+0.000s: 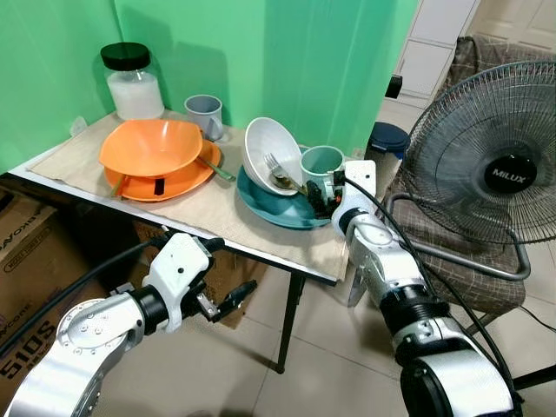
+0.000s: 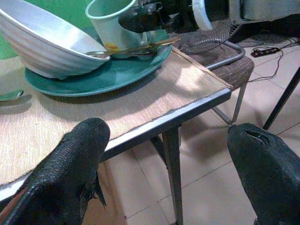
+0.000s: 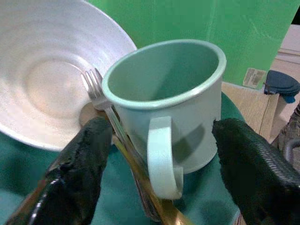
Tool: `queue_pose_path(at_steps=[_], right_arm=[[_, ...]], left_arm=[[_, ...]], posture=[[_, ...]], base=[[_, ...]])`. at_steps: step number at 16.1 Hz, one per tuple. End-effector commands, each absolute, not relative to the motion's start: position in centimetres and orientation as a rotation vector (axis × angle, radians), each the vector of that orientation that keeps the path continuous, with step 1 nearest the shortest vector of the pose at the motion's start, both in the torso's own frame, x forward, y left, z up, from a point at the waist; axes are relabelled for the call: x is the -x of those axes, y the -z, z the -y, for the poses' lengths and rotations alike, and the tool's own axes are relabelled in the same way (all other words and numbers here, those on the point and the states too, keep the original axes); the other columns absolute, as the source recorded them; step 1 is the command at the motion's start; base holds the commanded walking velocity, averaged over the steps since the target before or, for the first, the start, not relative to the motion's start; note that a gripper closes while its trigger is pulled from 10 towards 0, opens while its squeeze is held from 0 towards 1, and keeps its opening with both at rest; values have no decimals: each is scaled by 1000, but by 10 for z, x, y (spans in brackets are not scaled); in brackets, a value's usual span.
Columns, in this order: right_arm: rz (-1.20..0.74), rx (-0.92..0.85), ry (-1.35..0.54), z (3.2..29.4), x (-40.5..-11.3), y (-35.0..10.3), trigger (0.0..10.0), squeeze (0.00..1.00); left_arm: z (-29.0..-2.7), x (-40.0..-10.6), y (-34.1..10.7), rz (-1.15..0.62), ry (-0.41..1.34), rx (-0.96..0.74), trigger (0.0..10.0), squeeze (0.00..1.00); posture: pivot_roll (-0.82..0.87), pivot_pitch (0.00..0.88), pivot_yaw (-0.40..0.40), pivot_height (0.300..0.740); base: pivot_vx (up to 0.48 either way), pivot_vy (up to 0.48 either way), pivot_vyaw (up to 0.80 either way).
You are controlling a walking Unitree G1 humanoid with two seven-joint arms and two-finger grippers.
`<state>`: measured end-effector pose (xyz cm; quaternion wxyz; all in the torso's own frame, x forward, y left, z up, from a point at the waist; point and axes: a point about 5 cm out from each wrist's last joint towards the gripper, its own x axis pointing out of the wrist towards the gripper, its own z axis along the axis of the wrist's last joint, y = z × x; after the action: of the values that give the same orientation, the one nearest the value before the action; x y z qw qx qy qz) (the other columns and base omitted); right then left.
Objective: Setting the table
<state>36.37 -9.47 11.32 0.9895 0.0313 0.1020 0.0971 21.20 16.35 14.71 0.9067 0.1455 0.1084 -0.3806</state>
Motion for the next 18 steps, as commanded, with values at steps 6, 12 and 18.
queue_pose_path(at_steps=[6,12,18], right_arm=[[-247,1,-205,94,-368,-108,0,0],[-261,8,-181,95,-371,-106,0,0],[-256,-1,-180,94,-372,-107,0,0]], left_arm=[[-162,-213,-151,-216,798,-308,10000,0],[-163,-215,-152,-212,786,-307,10000,0],[-164,-216,-152,-210,770,-307,10000,0]], posture=[[67,0,-81,740],[71,0,-85,740],[74,0,-90,740]], base=[[0,0,0],[0,0,0],[0,0,0]])
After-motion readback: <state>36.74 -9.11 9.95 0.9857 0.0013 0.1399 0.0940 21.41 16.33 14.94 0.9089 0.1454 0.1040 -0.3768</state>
